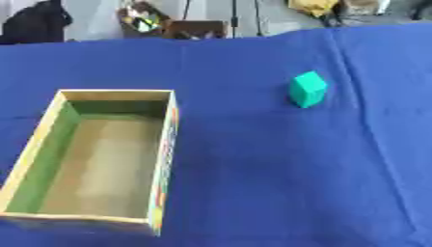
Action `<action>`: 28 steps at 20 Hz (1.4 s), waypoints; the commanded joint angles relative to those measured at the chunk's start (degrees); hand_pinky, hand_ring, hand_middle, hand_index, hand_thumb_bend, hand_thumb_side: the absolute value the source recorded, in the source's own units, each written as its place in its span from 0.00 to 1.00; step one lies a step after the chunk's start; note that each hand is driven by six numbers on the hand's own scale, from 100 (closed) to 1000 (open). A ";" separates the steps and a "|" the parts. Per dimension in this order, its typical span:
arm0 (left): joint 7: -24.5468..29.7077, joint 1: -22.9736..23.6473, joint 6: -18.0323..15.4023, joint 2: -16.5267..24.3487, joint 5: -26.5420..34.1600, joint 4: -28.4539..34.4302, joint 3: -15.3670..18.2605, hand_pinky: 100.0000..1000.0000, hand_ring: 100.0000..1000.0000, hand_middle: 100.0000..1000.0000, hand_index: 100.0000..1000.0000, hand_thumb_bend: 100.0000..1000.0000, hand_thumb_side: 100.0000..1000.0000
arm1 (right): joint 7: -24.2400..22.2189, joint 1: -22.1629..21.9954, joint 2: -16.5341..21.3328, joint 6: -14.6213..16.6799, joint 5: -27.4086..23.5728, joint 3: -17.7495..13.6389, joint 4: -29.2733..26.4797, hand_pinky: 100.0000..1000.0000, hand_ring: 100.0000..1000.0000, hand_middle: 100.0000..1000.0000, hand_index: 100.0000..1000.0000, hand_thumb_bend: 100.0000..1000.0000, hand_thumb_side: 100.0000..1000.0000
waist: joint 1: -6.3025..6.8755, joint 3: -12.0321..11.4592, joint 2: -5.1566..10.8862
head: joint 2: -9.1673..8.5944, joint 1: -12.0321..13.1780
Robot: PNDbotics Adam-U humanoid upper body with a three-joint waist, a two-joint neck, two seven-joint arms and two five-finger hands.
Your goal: Pick up objects on the table and place them in the box.
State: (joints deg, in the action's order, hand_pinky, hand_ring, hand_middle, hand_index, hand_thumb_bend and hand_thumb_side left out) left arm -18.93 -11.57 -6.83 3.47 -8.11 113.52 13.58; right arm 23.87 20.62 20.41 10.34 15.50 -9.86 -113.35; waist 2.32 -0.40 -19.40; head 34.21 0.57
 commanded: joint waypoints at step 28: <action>1.40 1.00 -0.04 1.27 -0.20 1.07 -1.21 0.00 0.28 0.35 0.45 0.00 0.87 | -29.47 17.39 28.31 -4.52 14.73 4.53 10.22 0.77 0.86 0.80 0.93 0.05 1.00 | -0.40 -1.21 1.24 | 0.03 -1.24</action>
State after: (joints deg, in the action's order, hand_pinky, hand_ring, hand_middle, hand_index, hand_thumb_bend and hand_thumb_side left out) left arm -17.85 -10.51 -6.79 3.52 -8.12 113.52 12.79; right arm -2.49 36.97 45.26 4.73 28.16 -5.71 -105.08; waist 2.03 -1.63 -19.38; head 34.23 -0.43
